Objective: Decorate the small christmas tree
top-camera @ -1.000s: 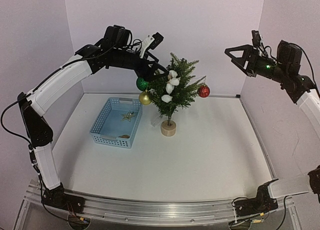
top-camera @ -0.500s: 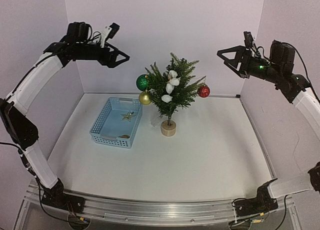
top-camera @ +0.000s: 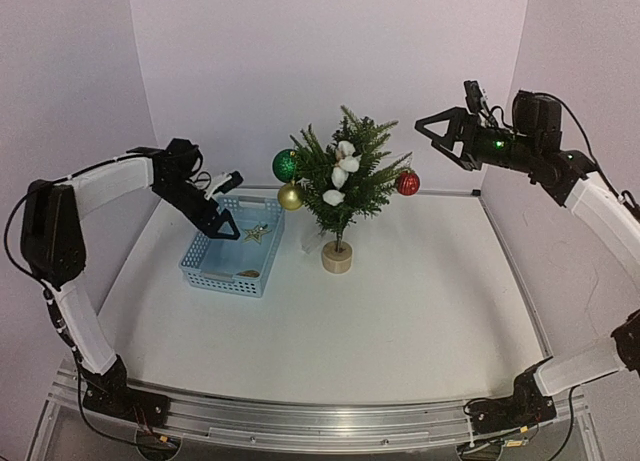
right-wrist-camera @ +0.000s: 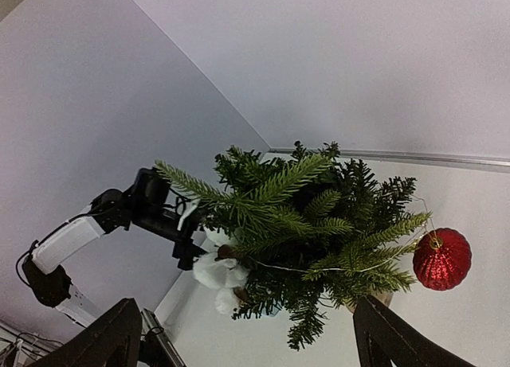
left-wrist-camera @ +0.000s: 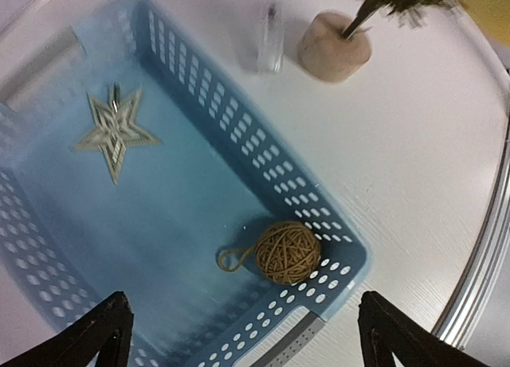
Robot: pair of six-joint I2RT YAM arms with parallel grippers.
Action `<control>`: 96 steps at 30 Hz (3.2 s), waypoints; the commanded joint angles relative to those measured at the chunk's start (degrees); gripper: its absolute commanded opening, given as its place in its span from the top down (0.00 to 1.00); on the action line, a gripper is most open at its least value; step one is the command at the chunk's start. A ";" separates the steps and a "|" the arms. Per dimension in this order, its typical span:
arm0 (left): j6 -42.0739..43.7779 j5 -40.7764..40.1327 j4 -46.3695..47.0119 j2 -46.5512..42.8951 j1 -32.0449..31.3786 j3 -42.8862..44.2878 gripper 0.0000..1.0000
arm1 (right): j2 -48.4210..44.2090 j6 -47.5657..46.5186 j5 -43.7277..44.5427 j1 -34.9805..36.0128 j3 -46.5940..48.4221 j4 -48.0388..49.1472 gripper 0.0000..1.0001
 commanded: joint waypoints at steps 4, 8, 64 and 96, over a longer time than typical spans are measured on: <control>0.69 -5.77 -0.82 7.24 -4.68 0.12 0.12 | 0.66 -0.52 0.13 0.27 -0.92 1.33 0.08; 5.66 -1.10 -3.97 10.59 -6.12 2.04 0.23 | 0.47 -0.66 0.09 0.27 -1.43 1.25 0.08; -18.85 25.02 4.04 -13.15 -0.60 19.31 0.52 | 13.42 -27.99 12.11 27.13 24.98 -4.74 0.09; -44.94 44.13 23.14 -23.86 -2.55 2.13 0.55 | 38.37 -64.71 27.28 41.47 38.81 9.86 0.26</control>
